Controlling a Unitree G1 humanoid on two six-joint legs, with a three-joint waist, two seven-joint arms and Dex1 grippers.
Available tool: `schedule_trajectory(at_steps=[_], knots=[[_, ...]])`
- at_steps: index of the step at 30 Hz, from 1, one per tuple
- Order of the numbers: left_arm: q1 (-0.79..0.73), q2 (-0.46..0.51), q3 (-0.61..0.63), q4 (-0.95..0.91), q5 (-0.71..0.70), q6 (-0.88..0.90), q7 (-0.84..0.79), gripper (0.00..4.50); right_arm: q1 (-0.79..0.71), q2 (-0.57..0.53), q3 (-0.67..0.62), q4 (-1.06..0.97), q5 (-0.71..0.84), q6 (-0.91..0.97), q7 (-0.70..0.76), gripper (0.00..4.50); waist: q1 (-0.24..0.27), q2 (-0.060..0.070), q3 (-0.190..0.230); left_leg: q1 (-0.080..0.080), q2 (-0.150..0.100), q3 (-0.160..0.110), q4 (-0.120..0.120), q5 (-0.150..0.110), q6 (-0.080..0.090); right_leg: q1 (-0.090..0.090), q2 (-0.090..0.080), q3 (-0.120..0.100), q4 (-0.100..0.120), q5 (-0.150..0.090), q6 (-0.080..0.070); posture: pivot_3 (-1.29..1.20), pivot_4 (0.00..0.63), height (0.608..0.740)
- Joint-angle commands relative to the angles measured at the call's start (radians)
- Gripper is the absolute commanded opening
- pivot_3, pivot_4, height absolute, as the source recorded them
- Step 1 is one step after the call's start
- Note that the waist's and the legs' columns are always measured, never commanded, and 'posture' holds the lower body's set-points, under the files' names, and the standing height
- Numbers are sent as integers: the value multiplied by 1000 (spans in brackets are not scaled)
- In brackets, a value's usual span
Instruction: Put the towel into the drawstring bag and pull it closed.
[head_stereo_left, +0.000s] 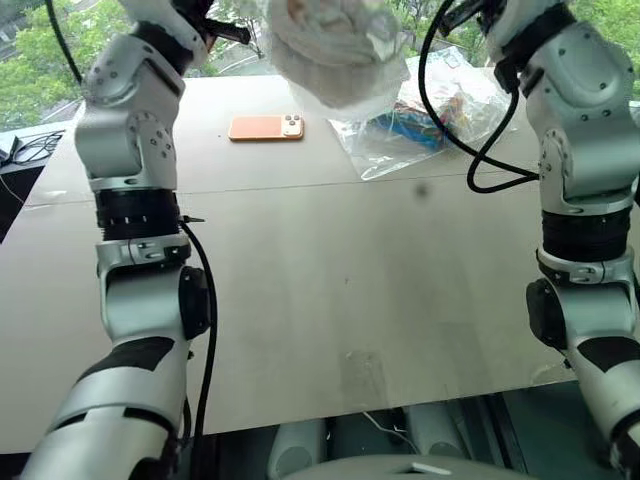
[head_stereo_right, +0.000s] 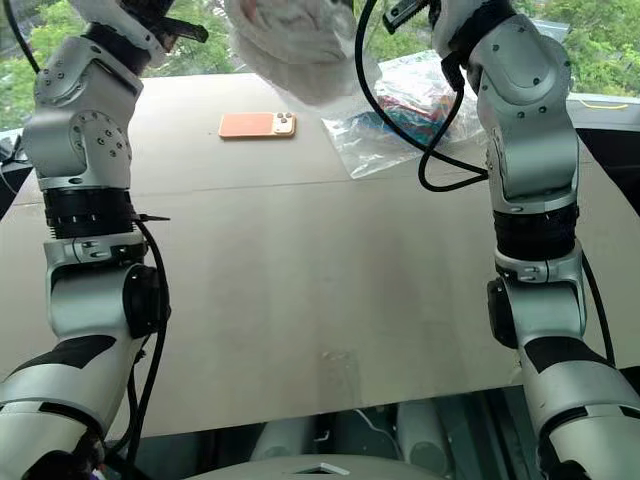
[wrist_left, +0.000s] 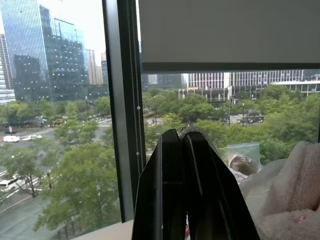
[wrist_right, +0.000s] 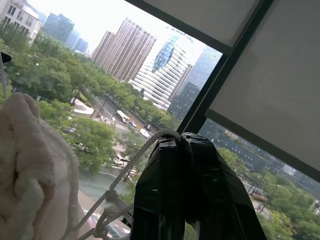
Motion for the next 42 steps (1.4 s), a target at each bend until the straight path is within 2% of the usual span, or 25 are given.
schedule_trajectory(at_steps=[1, 4, 7, 8, 9, 11, 12, 13, 14, 15, 17, 18, 20, 21, 23, 24, 25, 26, 30, 33, 35, 37, 39, 41, 42], knots=[[5, 58, 8, 19, 34, -8, -10, 26, -52, -53, -37, -22, 12, -20, 32, 0, -1, 0, 0, 1, 0, 0, 0, 0, 0, 0, 0, 0, 0, 0, 0, 0, 150, 740], [-29, 50, 58, 22, -13, 4, 8, 26, -101, -58, -103, 28, 48, -12, -12, 0, 0, 0, 0, 1, -1, 0, 0, 0, 0, 0, 0, 0, 1, 0, 0, 0, 150, 740], [94, 52, -16, -29, 10, 64, -69, 26, 15, -84, -7, 38, 5, -49, 67, 0, 0, 0, -5, 3, 0, 0, -1, 0, 0, 2, 0, -1, 1, 0, 0, 0, 150, 740], [8, 61, 28, 2, -23, 57, -46, 26, -76, -112, -56, 62, 21, -50, 52, 0, 0, 0, -1, 5, -1, 0, -2, 0, 0, 4, 0, 0, 1, 0, 0, 0, 150, 740], [-62, 69, 67, 33, -43, 49, -17, 26, -148, -137, -89, 79, 32, -55, 43, 0, -1, -1, 4, 2, 0, 1, 1, 0, 0, 2, -1, 0, 2, -1, 1, 0, 150, 740], [-75, 75, 80, 54, -61, 73, -29, 26, -181, -154, -103, 98, 55, -54, 61, 0, 1, 0, 15, -12, -1, 0, 9, 1, 1, -11, 0, -1, 5, 1, 2, 0, 150, 740], [-3, 72, 45, 34, -47, 95, -64, 26, -122, -133, -87, 99, 63, -43, 62, 0, 1, 0, 14, -23, -1, -1, 14, 1, 0, -21, 1, 0, 8, 3, 2, 0, 150, 740], [100, 64, -4, -7, -10, 102, -78, 26, -17, -121, -32, 88, 46, -34, 83, 0, 0, 0, 10, -26, -1, -1, 15, 2, -1, -24, 1, 0, 9, 4, 2, 0, 150, 740], [158, 47, -17, -67, -20, 126, -81, 26, 48, -123, -1, 61, 30, -35, 97, 0, -1, 2, -3, -20, 0, 0, 12, 2, -1, -17, 1, 0, 8, 4, 3, 0, 150, 740], [150, 34, -6, -117, -56, 144, -82, 26, 36, -119, -27, 31, 59, -7, 98, 0, -1, 2, -10, -6, 1, 0, 7, 2, -1, -2, 1, -1, 1, 3, 5, 0, 150, 740], [51, 40, 36, -117, -102, 157, -79, 26, -97, -151, -95, 38, 91, 10, 88, 0, -1, 2, 3, 18, 2, 2, -1, -5, 3, 20, -3, 1, -5, -6, 9, 0, 150, 740], [22, 47, 49, -98, -110, 164, -80, 26, -139, -166, -108, 52, 96, 11, 92, 0, -1, 3, 6, 7, 1, 1, 1, -8, 7, 8, -3, 1, -3, -5, 8, 0, 150, 740], [58, 54, 32, -82, -89, 166, -97, 26, -121, -181, -96, 67, 94, 6, 114, 0, 0, 4, 6, -23, 1, 1, 17, -6, 4, -20, -2, 3, 9, 1, 8, 0, 150, 740], [93, 57, 11, -83, -67, 157, -111, 26, -92, -184, -83, 75, 86, -1, 119, 0, 0, 4, 4, -27, -2, 0, 19, -4, 2, -24, -2, 2, 14, 1, 8, 0, 150, 740], [184, 46, -15, -103, -46, 162, -111, 26, 9, -175, -40, 62, 67, 11, 124, 0, 0, 6, 0, -19, -1, 0, 15, -4, 1, -15, -2, 1, 9, 0, 9, 0, 150, 740], [202, 40, -14, -130, -51, 167, -108, 26, 43, -172, -27, 36, 61, 13, 125, 0, -1, 6, -2, -6, 0, 1, 10, -4, 1, 1, -1, -1, 0, -1, 10, 0, 150, 740], [186, 37, 0, -150, -71, 182, -102, 26, 44, -162, -41, -2, 88, 45, 123, 0, -1, 6, -2, 4, 0, 2, 8, -5, 1, 11, -1, 0, -3, -2, 11, 0, 150, 740], [156, 41, 11, -158, -83, 191, -98, 26, 26, -156, -63, -32, 114, 76, 117, 0, -1, 5, 0, 6, 1, 2, 7, -7, 4, 12, -1, 0, -7, -2, 11, 0, 150, 740], [90, 57, 35, -152, -108, 216, -108, 26, -15, -178, -105, -86, 149, 141, 121, 0, 4, 5, 6, -22, 0, 2, 20, -6, 5, -17, -2, 3, 8, 2, 10, 0, 150, 740], [256, 62, -22, -293, -115, 280, -150, 26, 143, -201, -83, -184, 155, 208, 139, 0, 4, 8, 0, -13, -1, 1, 15, -6, 5, -9, -2, 2, 5, 2, 10, 0, 150, 740], [254, 61, -6, -369, -160, 321, -145, 26, 141, -197, -127, -272, 212, 299, 122, 0, 3, 7, -2, 2, 3, 1, 11, -7, 5, 9, -2, 1, 0, -1, 13, 0, 150, 740], [146, 53, 58, -314, -207, 348, -93, 26, 71, -218, -171, -277, 236, 337, 107, 0, 3, 6, 5, -1, 1, 2, 13, -9, 8, 6, -3, 2, -1, -2, 13, 0, 150, 740], [150, 59, 50, -294, -209, 366, -111, 26, 92, -215, -182, -276, 246, 355, 95, 0, 4, 6, 7, -16, 0, 0, 22, -9, 9, -8, -4, 1, 5, 0, 12, 0, 150, 740], [239, 79, -20, -321, -145, 320, -163, 26, 205, -235, -116, -289, 201, 331, 108, 0, 5, 6, 2, -12, -1, 0, 24, -9, 9, -4, -3, 1, 5, 1, 12, 0, 150, 740], [235, 68, -11, -333, -162, 323, -157, 26, 219, -235, -111, -303, 202, 333, 109, 0, 4, 7, 1, -1, -1, 1, 20, -9, 9, 7, -3, 2, 3, 0, 12, 0, 150, 740]])
